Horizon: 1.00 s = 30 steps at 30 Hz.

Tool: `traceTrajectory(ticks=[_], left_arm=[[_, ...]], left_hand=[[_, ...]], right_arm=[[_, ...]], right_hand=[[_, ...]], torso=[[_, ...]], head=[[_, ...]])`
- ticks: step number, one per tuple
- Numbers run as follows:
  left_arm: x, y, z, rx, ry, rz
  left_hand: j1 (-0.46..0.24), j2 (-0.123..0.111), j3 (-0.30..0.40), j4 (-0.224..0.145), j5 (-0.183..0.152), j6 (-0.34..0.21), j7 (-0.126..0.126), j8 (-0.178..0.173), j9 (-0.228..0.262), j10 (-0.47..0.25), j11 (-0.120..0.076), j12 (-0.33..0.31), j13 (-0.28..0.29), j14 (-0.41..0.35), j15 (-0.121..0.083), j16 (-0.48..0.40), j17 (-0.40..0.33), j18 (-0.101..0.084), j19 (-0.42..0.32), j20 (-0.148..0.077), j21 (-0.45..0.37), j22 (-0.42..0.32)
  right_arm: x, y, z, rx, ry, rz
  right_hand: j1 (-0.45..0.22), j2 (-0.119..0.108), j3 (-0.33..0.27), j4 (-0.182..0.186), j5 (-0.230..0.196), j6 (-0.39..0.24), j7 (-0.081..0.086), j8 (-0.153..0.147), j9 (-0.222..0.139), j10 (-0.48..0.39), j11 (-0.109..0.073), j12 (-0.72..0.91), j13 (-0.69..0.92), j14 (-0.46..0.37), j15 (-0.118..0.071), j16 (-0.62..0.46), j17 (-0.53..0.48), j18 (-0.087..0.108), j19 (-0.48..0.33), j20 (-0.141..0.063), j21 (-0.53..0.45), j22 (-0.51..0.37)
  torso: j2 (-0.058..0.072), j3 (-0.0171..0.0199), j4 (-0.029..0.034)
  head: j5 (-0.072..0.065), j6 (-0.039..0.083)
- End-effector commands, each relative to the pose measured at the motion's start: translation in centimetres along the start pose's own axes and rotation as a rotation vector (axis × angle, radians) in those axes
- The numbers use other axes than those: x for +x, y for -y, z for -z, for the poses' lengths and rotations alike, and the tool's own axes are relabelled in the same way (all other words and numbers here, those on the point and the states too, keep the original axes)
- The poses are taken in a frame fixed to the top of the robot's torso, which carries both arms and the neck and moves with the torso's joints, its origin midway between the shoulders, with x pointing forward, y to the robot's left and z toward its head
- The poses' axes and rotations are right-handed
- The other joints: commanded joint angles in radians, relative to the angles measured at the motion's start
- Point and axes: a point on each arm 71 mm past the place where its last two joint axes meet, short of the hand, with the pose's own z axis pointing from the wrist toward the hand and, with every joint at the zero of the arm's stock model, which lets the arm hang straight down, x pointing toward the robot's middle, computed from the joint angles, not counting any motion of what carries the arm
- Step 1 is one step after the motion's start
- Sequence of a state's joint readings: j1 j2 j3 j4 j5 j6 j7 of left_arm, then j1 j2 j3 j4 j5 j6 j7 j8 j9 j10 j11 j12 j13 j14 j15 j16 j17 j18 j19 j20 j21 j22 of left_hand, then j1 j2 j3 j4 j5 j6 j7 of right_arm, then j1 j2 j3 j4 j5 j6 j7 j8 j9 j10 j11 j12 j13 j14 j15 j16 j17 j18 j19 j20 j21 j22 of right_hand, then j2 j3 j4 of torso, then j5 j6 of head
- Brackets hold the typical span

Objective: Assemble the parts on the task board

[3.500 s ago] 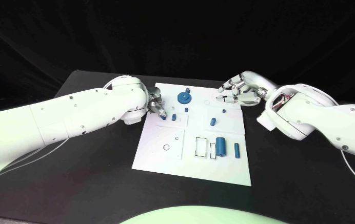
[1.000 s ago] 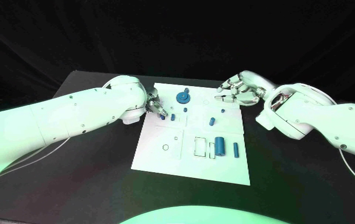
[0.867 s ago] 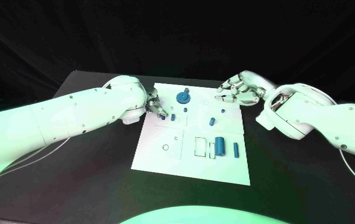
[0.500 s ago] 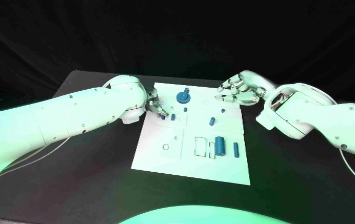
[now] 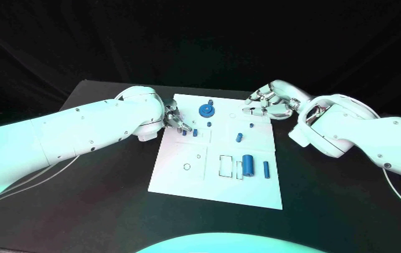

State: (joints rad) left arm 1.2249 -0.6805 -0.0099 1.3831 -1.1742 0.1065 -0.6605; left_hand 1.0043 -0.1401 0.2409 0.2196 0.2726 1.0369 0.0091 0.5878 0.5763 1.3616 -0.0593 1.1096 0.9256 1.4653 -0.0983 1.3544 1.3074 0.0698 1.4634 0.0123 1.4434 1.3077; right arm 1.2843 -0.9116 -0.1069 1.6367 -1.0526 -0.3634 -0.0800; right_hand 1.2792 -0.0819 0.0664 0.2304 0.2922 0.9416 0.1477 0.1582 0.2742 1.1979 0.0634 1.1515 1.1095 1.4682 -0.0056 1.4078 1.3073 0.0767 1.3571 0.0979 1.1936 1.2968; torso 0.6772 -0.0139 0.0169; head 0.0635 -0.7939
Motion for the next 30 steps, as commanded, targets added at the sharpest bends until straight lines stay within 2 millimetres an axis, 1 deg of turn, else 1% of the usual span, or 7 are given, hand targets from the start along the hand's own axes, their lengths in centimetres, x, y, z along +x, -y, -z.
traceTrajectory(ticks=[1, 11, 13, 16, 19, 23, 30], left_arm=[[-0.2, 0.4, 0.2, 0.04, 0.017, 0.075], [-1.3, 0.4, 1.0, 0.101, 0.098, 0.162], [-1.7, 0.8, 1.3, 0.165, 0.133, 0.195], [-2.0, 1.8, 1.6, 0.279, 0.18, 0.225], [-2.2, 3.0, 2.0, 0.428, 0.268, 0.238], [-2.2, 4.1, 2.2, 0.552, 0.377, 0.191], [-1.5, 5.0, 1.4, 0.603, 0.426, 0.059]], left_hand=[[0.0, 0.011, -0.011, 0.001, -0.003, 0.004, 0.002, -0.005, -0.001, 0.001, 0.004, 0.006, 0.0, 0.058, -0.008, 0.0, 0.098, -0.019, 0.004, -0.007, 0.0, 0.038], [0.042, 0.02, -0.039, -0.001, -0.001, -0.017, 0.009, -0.014, -0.004, -0.03, 0.01, -0.039, -0.056, 0.057, -0.005, -0.002, 0.097, -0.013, -0.008, -0.007, -0.016, 0.013], [0.102, 0.024, -0.05, -0.016, 0.0, -0.052, 0.023, -0.027, -0.007, -0.096, 0.024, -0.125, -0.16, 0.054, 0.005, -0.009, 0.092, 0.005, -0.051, -0.003, -0.07, -0.07], [0.202, 0.03, -0.025, -0.05, 0.004, -0.132, 0.06, -0.059, -0.024, -0.24, 0.054, -0.268, -0.308, 0.018, 0.031, -0.093, 0.033, 0.049, -0.178, 0.01, -0.225, -0.291], [0.302, 0.025, 0.014, -0.088, 0.006, -0.185, 0.091, -0.091, -0.05, -0.321, 0.078, -0.328, -0.343, 0.008, 0.053, -0.103, 0.021, 0.064, -0.239, 0.028, -0.303, -0.383], [0.367, -0.009, 0.043, -0.103, 0.006, -0.198, 0.116, -0.148, -0.112, -0.374, 0.112, -0.42, -0.414, -0.048, 0.078, -0.178, -0.043, 0.083, -0.308, 0.056, -0.399, -0.493], [0.419, -0.04, 0.07, -0.104, 0.003, -0.187, 0.123, -0.239, -0.212, -0.405, 0.126, -0.531, -0.523, -0.142, 0.092, -0.324, -0.184, 0.102, -0.357, 0.076, -0.482, -0.582]], right_arm=[[0.1, 0.0, 0.0, -0.004, -0.004, 0.004], [0.0, 0.0, 0.0, -0.004, -0.002, 0.004], [0.0, 0.0, 0.0, -0.003, -0.001, 0.004], [0.0, 0.0, 0.0, -0.003, 0.0, 0.004], [0.0, 0.0, 0.0, -0.003, 0.0, 0.004], [0.0, 0.0, 0.0, -0.004, -0.002, 0.004], [0.0, 0.0, 0.0, -0.004, 0.0, 0.004]], right_hand=[[-0.008, -0.001, -0.004, 0.001, 0.004, -0.003, -0.005, 0.004, 0.002, 0.005, -0.002, 0.004, 0.0, 0.044, -0.008, -0.005, 0.012, 0.012, -0.005, -0.003, -0.003, 0.0], [-0.008, -0.001, -0.005, 0.002, 0.005, -0.004, -0.005, 0.004, 0.002, 0.006, -0.003, 0.005, 0.0, 0.044, -0.008, -0.006, 0.012, 0.012, -0.005, -0.003, -0.003, 0.0], [-0.008, -0.001, -0.006, 0.002, 0.005, -0.004, -0.005, 0.004, 0.002, 0.006, -0.003, 0.005, 0.0, 0.044, -0.008, -0.006, 0.012, 0.012, -0.005, -0.003, -0.003, 0.0], [-0.008, -0.001, -0.006, 0.002, 0.006, -0.004, -0.005, 0.004, 0.002, 0.006, -0.003, 0.005, -0.001, 0.044, -0.008, -0.006, 0.011, 0.012, -0.005, -0.003, -0.004, -0.001], [-0.007, 0.0, -0.006, 0.002, 0.007, -0.004, -0.005, 0.005, 0.002, 0.005, -0.003, 0.004, -0.001, 0.044, -0.008, -0.006, 0.011, 0.012, -0.005, -0.003, -0.004, -0.001], [0.003, 0.005, -0.009, 0.0, 0.04, -0.005, -0.005, 0.008, 0.002, 0.004, -0.004, 0.003, -0.003, 0.045, -0.009, -0.008, 0.011, 0.012, -0.003, -0.004, -0.007, -0.001], [0.008, 0.006, -0.012, 0.0, 0.059, -0.007, -0.005, 0.009, 0.001, 0.001, -0.004, 0.0, -0.006, 0.045, -0.009, -0.01, 0.011, 0.013, -0.003, -0.004, -0.011, -0.002]], torso=[[0.0, 0.0, -0.0001], [0.0, 0.0011, 0.0005], [0.0, 0.0012, 0.0007], [0.001, -0.0001, 0.0008], [0.0, -0.0006, 0.0006], [0.001, -0.0003, 0.0], [0.0, 0.0006, 0.001]], head=[[-0.001, 0.0], [-0.004, 0.005], [-0.006, 0.006], [-0.01, 0.01], [-0.013, 0.013], [-0.017, 0.016], [-0.021, 0.021]])
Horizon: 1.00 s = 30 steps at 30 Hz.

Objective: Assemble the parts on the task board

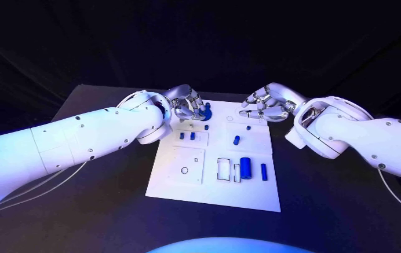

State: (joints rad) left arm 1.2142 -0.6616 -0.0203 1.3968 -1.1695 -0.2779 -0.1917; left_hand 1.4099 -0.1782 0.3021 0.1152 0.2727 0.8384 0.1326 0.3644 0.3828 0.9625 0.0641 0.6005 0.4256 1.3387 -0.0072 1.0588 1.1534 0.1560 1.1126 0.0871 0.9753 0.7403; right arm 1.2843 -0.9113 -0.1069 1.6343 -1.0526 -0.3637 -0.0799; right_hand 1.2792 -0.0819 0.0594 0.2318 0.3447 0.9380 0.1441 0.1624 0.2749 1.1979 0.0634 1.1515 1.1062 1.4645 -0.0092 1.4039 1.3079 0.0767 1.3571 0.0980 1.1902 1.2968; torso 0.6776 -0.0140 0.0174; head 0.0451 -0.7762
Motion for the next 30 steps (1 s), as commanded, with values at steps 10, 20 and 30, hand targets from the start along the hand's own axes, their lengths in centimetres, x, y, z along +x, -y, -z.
traceTrajectory(ticks=[10, 20, 30], left_arm=[[1.4, 1.2, -1.3, 0.131, -0.007, -0.248], [3.4, 0.8, -1.9, 0.067, -0.139, -0.327], [3.9, 0.7, -2.4, 0.043, -0.155, -0.336]], left_hand=[[0.024, -0.033, 0.026, 0.009, 0.004, 0.062, -0.01, -0.088, -0.103, -0.044, 0.022, -0.134, -0.141, -0.044, 0.02, -0.104, -0.165, 0.015, -0.003, 0.012, -0.024, -0.015], [0.021, -0.032, -0.02, 0.023, 0.003, 0.119, -0.008, -0.135, -0.149, -0.027, 0.028, -0.186, -0.206, -0.008, 0.023, -0.034, -0.182, 0.002, 0.042, 0.019, 0.041, 0.068], [0.023, -0.026, -0.034, 0.031, 0.003, 0.141, -0.002, -0.151, -0.165, -0.006, 0.024, -0.197, -0.227, 0.007, 0.019, 0.003, -0.181, -0.006, 0.067, 0.017, 0.078, 0.112]], right_arm=[[0.1, -0.1, 0.0, -0.009, 0.004, 0.003], [0.1, -0.1, 0.0, -0.01, 0.004, 0.002], [0.2, 0.0, 0.0, -0.009, 0.004, 0.001]], right_hand=[[0.011, 0.005, -0.007, -0.002, 0.012, -0.005, -0.001, 0.005, 0.0, -0.025, -0.004, -0.029, -0.034, 0.047, -0.005, -0.012, 0.002, 0.015, -0.008, -0.004, -0.018, -0.008], [0.012, 0.006, -0.007, -0.002, 0.013, -0.005, -0.001, 0.005, 0.0, -0.029, -0.004, -0.034, -0.039, 0.045, -0.005, -0.017, -0.004, 0.016, -0.011, -0.004, -0.024, -0.013], [0.012, 0.006, -0.008, -0.002, 0.014, -0.005, -0.001, 0.006, 0.0, -0.03, -0.004, -0.035, -0.04, 0.044, -0.005, -0.019, -0.008, 0.017, -0.013, -0.004, -0.028, -0.015]], torso=[[0.002, -0.0021, -0.0027], [0.002, -0.0029, -0.0034], [0.002, -0.0021, -0.0025]], head=[[-0.006, 0.005], [-0.013, 0.005], [-0.017, 0.006]])
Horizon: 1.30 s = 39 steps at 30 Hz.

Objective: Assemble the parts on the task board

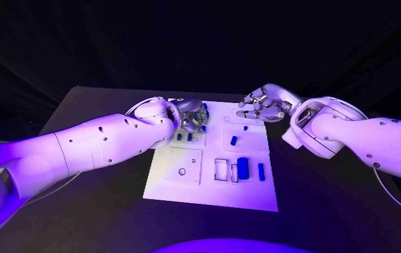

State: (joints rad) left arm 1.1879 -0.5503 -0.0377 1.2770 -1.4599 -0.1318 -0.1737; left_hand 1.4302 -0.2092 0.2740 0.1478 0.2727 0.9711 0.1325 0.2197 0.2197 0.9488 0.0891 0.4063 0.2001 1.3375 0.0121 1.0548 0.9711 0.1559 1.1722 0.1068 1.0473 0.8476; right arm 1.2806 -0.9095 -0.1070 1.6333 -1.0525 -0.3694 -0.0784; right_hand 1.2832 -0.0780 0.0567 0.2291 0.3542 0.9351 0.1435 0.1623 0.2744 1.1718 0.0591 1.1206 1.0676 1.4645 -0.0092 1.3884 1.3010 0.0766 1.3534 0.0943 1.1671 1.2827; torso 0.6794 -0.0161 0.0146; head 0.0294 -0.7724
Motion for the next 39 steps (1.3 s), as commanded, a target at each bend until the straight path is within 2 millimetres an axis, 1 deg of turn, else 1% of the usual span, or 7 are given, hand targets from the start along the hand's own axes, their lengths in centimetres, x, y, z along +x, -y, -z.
traceTrajectory(ticks=[1, 8, 16, 23, 24, 31, 39], left_arm=[[0.3, 0.2, -0.2, -0.013, -0.033, -0.029], [0.2, 0.4, -0.8, -0.018, -0.018, -0.024], [0.3, 0.6, -1.2, -0.024, -0.014, -0.019], [0.4, 0.3, -1.5, -0.044, -0.036, -0.021], [0.4, 0.3, -1.5, -0.046, -0.041, -0.021], [0.6, 0.3, -1.7, -0.051, -0.059, -0.022], [0.8, 0.4, -1.9, -0.053, -0.07, -0.023]], left_hand=[[0.003, 0.007, -0.007, -0.001, 0.004, 0.01, -0.002, -0.007, -0.003, 0.01, -0.001, -0.004, -0.004, 0.009, 0.0, 0.011, 0.002, -0.007, 0.011, -0.003, 0.01, 0.01], [0.015, 0.02, -0.001, 0.0, 0.005, 0.02, 0.001, -0.017, -0.011, 0.022, -0.003, -0.011, -0.015, 0.016, -0.002, 0.03, 0.001, -0.01, 0.022, -0.005, 0.028, 0.031], [0.027, 0.034, 0.013, 0.003, 0.006, 0.019, 0.003, -0.034, -0.023, 0.034, -0.003, -0.021, -0.029, 0.016, -0.002, 0.042, -0.007, -0.011, 0.024, -0.005, 0.036, 0.04], [0.044, 0.053, 0.035, 0.0, 0.006, 0.038, 0.002, -0.04, -0.029, 0.06, -0.008, -0.024, -0.038, 0.033, -0.007, 0.079, 0.012, -0.019, 0.048, -0.008, 0.071, 0.083], [0.053, 0.055, 0.042, -0.005, 0.006, 0.043, 0.001, -0.042, -0.03, 0.069, -0.011, -0.023, -0.04, 0.044, -0.009, 0.101, 0.031, -0.023, 0.063, -0.01, 0.092, 0.109], [0.065, 0.058, 0.061, -0.016, 0.006, 0.065, -0.003, -0.043, -0.033, 0.092, -0.017, -0.023, -0.044, 0.066, -0.015, 0.141, 0.061, -0.032, 0.091, -0.016, 0.131, 0.157], [0.066, 0.058, 0.066, -0.019, 0.006, 0.07, -0.004, -0.045, -0.035, 0.098, -0.019, -0.024, -0.046, 0.07, -0.016, 0.149, 0.065, -0.034, 0.098, -0.017, 0.141, 0.169]], right_arm=[[0.1, -0.1, 0.0, -0.009, 0.002, 0.003], [0.1, -0.1, 0.0, -0.01, 0.0, 0.002], [0.2, -0.2, 0.0, -0.011, -0.001, 0.002], [0.2, -0.2, 0.0, -0.011, -0.002, 0.002], [0.2, -0.2, 0.0, -0.011, -0.003, 0.002], [0.2, -0.2, 0.0, -0.012, -0.004, 0.002], [0.3, -0.3, -0.1, -0.013, -0.006, 0.002]], right_hand=[[0.008, 0.002, -0.005, 0.001, 0.004, -0.003, -0.001, 0.006, 0.001, -0.004, 0.001, -0.004, -0.001, 0.044, -0.005, -0.004, -0.001, 0.017, -0.009, -0.001, -0.005, -0.001], [0.008, 0.002, -0.005, 0.001, 0.004, -0.003, -0.001, 0.006, 0.001, -0.004, 0.001, -0.004, -0.001, 0.044, -0.005, -0.004, -0.001, 0.017, -0.009, -0.001, -0.005, -0.001], [0.008, 0.002, -0.005, 0.001, 0.004, -0.003, -0.001, 0.006, 0.001, -0.004, 0.001, -0.004, -0.001, 0.044, -0.005, -0.004, -0.001, 0.017, -0.009, -0.001, -0.005, -0.001], [0.008, 0.002, -0.005, 0.001, 0.005, -0.003, -0.001, 0.006, 0.001, -0.002, 0.001, -0.002, 0.001, 0.044, -0.005, -0.005, -0.002, 0.017, -0.01, -0.001, -0.006, -0.002], [0.008, 0.002, -0.005, 0.001, 0.005, -0.003, -0.001, 0.006, 0.001, -0.002, 0.001, -0.002, 0.001, 0.044, -0.005, -0.005, -0.002, 0.017, -0.01, -0.001, -0.006, -0.002], [0.008, 0.002, -0.005, 0.001, 0.005, -0.003, -0.001, 0.006, 0.001, -0.002, 0.001, -0.002, 0.001, 0.044, -0.005, -0.005, -0.002, 0.017, -0.01, -0.001, -0.006, -0.002], [0.008, 0.003, -0.006, 0.002, 0.005, -0.002, -0.001, 0.007, 0.001, -0.001, 0.001, -0.001, 0.003, 0.043, -0.005, -0.006, -0.003, 0.017, -0.01, -0.001, -0.007, -0.002]], torso=[[0.0, 0.0006, 0.0006], [0.001, 0.0002, -0.0002], [0.001, 0.0012, 0.0006], [0.0, 0.0016, 0.0011], [0.0, 0.0015, 0.0009], [-0.001, 0.0012, 0.0009], [0.0, 0.0013, 0.0012]], head=[[-0.001, 0.002], [-0.002, 0.002], [-0.005, -0.001], [-0.004, -0.003], [-0.004, -0.003], [-0.004, -0.004], [-0.004, -0.004]])
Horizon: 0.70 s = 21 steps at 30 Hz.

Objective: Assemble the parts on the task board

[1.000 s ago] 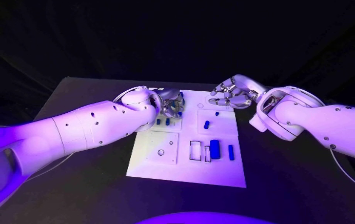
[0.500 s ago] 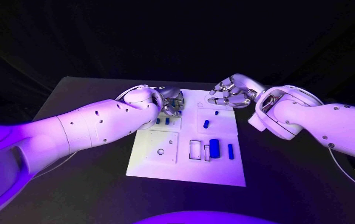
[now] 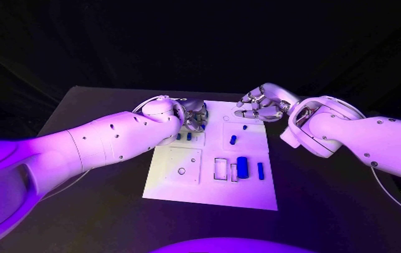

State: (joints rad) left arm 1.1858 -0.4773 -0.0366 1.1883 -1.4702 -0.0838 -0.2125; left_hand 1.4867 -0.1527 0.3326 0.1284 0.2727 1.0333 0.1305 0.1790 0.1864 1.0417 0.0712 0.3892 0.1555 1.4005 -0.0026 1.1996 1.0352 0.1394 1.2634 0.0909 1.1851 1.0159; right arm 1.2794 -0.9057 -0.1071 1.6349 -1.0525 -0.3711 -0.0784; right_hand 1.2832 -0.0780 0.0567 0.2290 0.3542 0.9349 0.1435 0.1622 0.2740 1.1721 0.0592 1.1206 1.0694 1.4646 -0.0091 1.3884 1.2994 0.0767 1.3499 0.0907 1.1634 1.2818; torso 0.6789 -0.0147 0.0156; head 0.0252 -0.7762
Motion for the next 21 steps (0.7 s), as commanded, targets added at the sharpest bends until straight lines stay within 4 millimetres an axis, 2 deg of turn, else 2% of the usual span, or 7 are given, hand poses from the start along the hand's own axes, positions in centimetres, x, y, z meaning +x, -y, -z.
traceTrajectory(ticks=[1, 11, 12, 15, 16, 18, 21], left_arm=[[0.33, 0.17, -0.11, 0.0, -0.029, -0.002], [0.54, 0.2, -0.17, -0.003, -0.04, -0.003], [0.52, 0.19, -0.17, -0.003, -0.037, -0.002], [0.47, 0.14, -0.17, -0.005, -0.029, 0.0], [0.47, 0.12, -0.16, -0.005, -0.028, 0.0], [0.44, 0.07, -0.15, -0.003, -0.025, 0.005], [0.35, -0.01, -0.12, 0.001, -0.013, 0.023]], left_hand=[[0.009, 0.002, 0.007, 0.001, 0.006, 0.008, -0.002, -0.004, -0.002, 0.006, -0.001, -0.006, -0.001, 0.007, -0.002, 0.005, 0.001, -0.018, 0.007, -0.001, 0.004, 0.001], [0.009, 0.005, 0.016, -0.004, 0.005, 0.019, -0.003, -0.007, -0.004, 0.02, -0.004, -0.008, -0.004, 0.015, -0.005, 0.02, 0.008, -0.023, 0.018, -0.002, 0.023, 0.025], [0.013, 0.008, 0.022, -0.008, -0.012, 0.026, -0.005, -0.007, -0.004, 0.027, -0.005, -0.009, -0.004, 0.018, -0.007, 0.023, 0.008, -0.023, 0.021, -0.003, 0.027, 0.03], [0.044, 0.025, 0.053, -0.037, -0.031, 0.053, -0.007, -0.003, -0.003, 0.056, -0.011, -0.01, -0.004, 0.028, -0.014, 0.037, 0.015, -0.03, 0.04, -0.007, 0.055, 0.065], [0.055, 0.03, 0.069, -0.052, -0.048, 0.061, -0.006, -0.005, -0.004, 0.066, -0.011, -0.014, -0.004, 0.032, -0.016, 0.042, 0.017, -0.032, 0.046, -0.008, 0.064, 0.077], [0.066, 0.037, 0.104, -0.078, -0.133, 0.072, -0.006, -0.011, -0.007, 0.081, -0.014, -0.026, -0.006, 0.035, -0.016, 0.046, 0.015, -0.034, 0.05, -0.008, 0.074, 0.088], [0.043, 0.031, 0.136, -0.093, -0.157, 0.087, -0.005, -0.021, -0.012, 0.099, -0.015, -0.046, -0.006, 0.038, -0.016, 0.049, 0.008, -0.036, 0.052, -0.007, 0.083, 0.1]], right_arm=[[0.1, -0.12, -0.01, -0.01, -0.004, 0.003], [0.11, -0.13, 0.01, -0.009, -0.005, 0.003], [0.11, -0.13, 0.01, -0.01, -0.005, 0.003], [0.11, -0.14, 0.0, -0.01, -0.004, 0.003], [0.11, -0.14, 0.0, -0.01, -0.004, 0.003], [0.11, -0.14, 0.0, -0.01, -0.004, 0.003], [0.1, -0.13, 0.0, -0.01, -0.004, 0.003]], right_hand=[[0.008, 0.003, -0.006, 0.002, 0.006, -0.002, -0.001, 0.007, 0.001, -0.001, 0.001, -0.001, 0.001, 0.043, -0.005, -0.006, -0.001, 0.017, -0.007, 0.003, -0.003, -0.001], [0.008, 0.003, -0.006, 0.002, 0.006, -0.002, -0.001, 0.007, 0.001, -0.001, 0.001, -0.001, 0.001, 0.043, -0.005, -0.006, -0.001, 0.017, -0.007, 0.003, -0.003, -0.001], [0.008, 0.003, -0.006, 0.002, 0.006, -0.002, -0.001, 0.007, 0.001, -0.001, 0.001, -0.001, 0.001, 0.043, -0.005, -0.006, -0.001, 0.017, -0.007, 0.003, -0.003, -0.001], [0.008, 0.003, -0.006, 0.002, 0.006, -0.002, -0.001, 0.007, 0.001, -0.001, 0.001, -0.001, 0.001, 0.043, -0.005, -0.006, -0.001, 0.017, -0.007, 0.003, -0.003, -0.001], [0.008, 0.003, -0.006, 0.002, 0.006, -0.002, -0.001, 0.007, 0.001, -0.001, 0.001, -0.001, 0.001, 0.043, -0.005, -0.006, -0.001, 0.017, -0.007, 0.003, -0.003, -0.001], [0.008, 0.003, -0.006, 0.002, 0.006, -0.002, -0.001, 0.007, 0.001, -0.001, 0.001, -0.001, 0.001, 0.043, -0.005, -0.006, -0.001, 0.017, -0.007, 0.003, -0.003, -0.001], [0.008, 0.003, -0.006, 0.002, 0.006, -0.002, -0.001, 0.007, 0.001, -0.001, 0.001, -0.001, 0.001, 0.043, -0.005, -0.006, -0.001, 0.017, -0.007, 0.003, -0.003, -0.001]], torso=[[0.0, -0.0002, 0.0], [0.0, 0.0003, 0.0005], [0.0, 0.0, 0.0003], [0.0, 0.0, 0.0002], [0.0, -0.0001, -0.0003], [0.0, -0.0002, -0.0006], [0.0, 0.0, -0.0004]], head=[[0.0, 0.0], [-0.001, -0.003], [0.0, -0.003], [-0.001, -0.003], [0.0, -0.002], [0.0, -0.002], [-0.001, -0.002]])
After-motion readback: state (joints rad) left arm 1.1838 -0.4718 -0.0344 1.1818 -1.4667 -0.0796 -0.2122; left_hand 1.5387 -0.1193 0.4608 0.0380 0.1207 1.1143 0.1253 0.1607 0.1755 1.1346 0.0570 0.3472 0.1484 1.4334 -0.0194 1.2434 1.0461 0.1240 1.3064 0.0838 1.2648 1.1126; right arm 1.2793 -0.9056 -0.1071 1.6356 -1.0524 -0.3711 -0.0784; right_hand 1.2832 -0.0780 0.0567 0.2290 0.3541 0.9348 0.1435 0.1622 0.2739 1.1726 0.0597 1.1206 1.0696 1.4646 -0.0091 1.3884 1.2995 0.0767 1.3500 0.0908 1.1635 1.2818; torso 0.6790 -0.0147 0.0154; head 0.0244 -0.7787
